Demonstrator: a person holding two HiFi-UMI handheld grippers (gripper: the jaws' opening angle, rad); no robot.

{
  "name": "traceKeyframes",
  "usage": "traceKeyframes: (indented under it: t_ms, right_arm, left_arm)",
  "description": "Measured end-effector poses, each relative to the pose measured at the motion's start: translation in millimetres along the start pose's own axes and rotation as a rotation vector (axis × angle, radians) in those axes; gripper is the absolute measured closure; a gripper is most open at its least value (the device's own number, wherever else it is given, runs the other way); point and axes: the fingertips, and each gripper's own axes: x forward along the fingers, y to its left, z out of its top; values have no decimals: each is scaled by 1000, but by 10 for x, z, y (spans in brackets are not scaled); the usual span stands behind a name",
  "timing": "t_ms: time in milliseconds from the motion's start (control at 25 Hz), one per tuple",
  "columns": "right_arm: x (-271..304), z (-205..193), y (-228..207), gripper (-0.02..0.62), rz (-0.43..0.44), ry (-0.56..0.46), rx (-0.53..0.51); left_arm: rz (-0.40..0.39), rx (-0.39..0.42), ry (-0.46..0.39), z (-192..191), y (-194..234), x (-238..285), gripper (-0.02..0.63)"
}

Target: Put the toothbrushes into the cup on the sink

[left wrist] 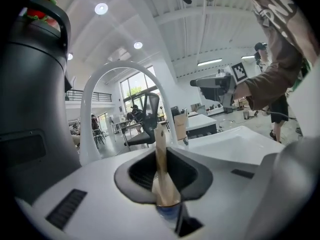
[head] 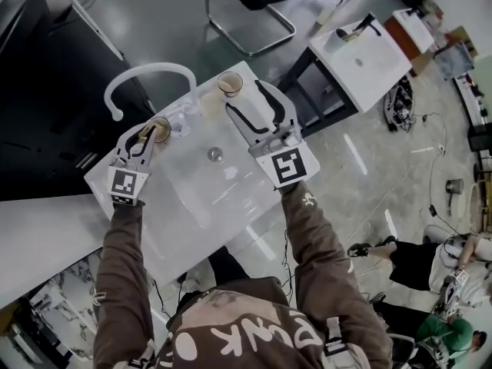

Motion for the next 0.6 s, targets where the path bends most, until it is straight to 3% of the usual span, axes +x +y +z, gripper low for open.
traceKeyframes:
  t_ms: [120,280,600]
  right_arm:
    - [-36,46,38,310,-6,2,5]
    - [-108,181,83,308,-12,-7,6]
    - [-304,575,431,304,11,-14,-10]
  left_arm:
    - [-3,-6,-46,266,-1,-74,537]
    - [-27,-31,-117,710,-57,-261,424]
    - [-47,-44,-212,1569,-175,-858,396]
